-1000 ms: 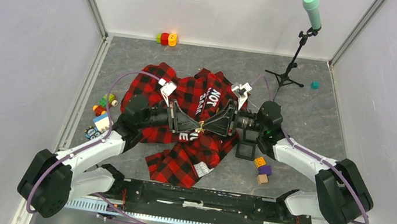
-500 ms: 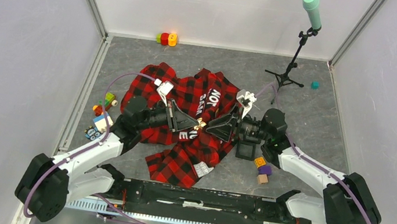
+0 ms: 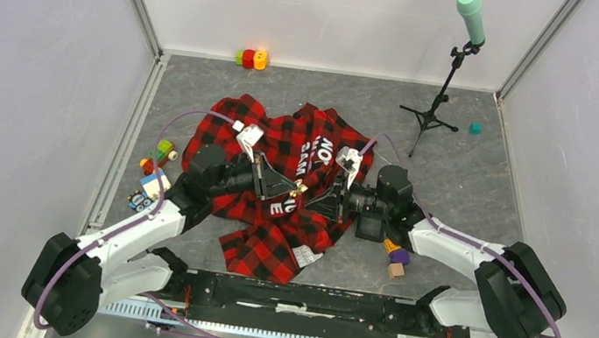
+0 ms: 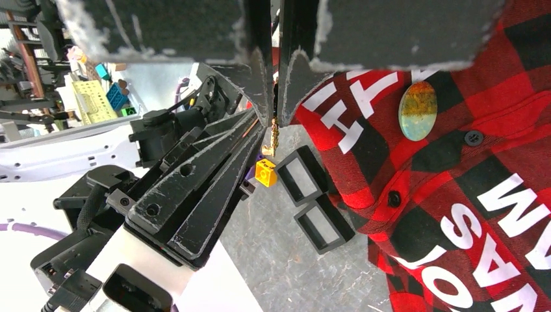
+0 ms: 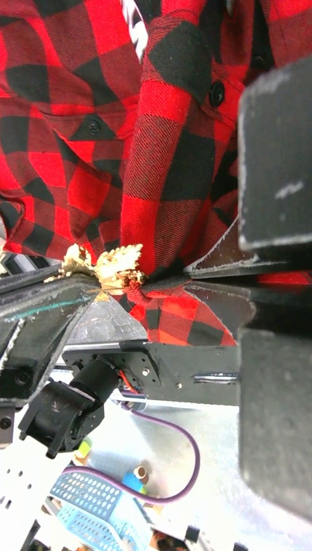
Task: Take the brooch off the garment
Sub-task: Remove the brooch from the clothes, then close the brooch.
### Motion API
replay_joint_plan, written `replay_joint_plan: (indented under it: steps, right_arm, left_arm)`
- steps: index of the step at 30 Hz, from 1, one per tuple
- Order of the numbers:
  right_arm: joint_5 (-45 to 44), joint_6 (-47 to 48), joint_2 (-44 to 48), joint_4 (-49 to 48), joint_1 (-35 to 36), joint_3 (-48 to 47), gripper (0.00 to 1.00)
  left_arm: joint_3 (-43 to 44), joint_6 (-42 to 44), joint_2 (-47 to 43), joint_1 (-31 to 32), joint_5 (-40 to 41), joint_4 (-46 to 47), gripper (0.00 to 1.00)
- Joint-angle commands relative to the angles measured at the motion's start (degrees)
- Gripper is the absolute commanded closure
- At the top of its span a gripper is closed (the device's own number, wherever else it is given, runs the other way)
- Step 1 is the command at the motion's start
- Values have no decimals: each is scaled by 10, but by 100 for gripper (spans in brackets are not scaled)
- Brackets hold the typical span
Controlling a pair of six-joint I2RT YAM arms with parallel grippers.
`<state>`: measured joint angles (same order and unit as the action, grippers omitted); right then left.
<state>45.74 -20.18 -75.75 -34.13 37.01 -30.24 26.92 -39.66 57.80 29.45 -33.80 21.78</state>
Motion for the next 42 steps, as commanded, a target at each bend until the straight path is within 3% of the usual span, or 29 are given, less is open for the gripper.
replay_joint_plan:
  steps: [1,15,25,33,42]
  right_arm:
    - [-12,14,-14,9,1,-33,100]
    - [-56,-22,-57,15,-70,-112,100]
    - [-47,-19,-83,25,-80,-138,100]
    - [-124,27,-49,92,-105,-118,100]
    - [-148,56,-70,107,-107,-110,100]
  left_arm:
    - [24,58,-6,14,31,-21,98]
    - [29,174,19,64,223,-166,98]
    - [79,206,43,73,265,-252,98]
    - [105,132,-20,67,448,-329,98]
    - [208,113,-22,20,499,-440,98]
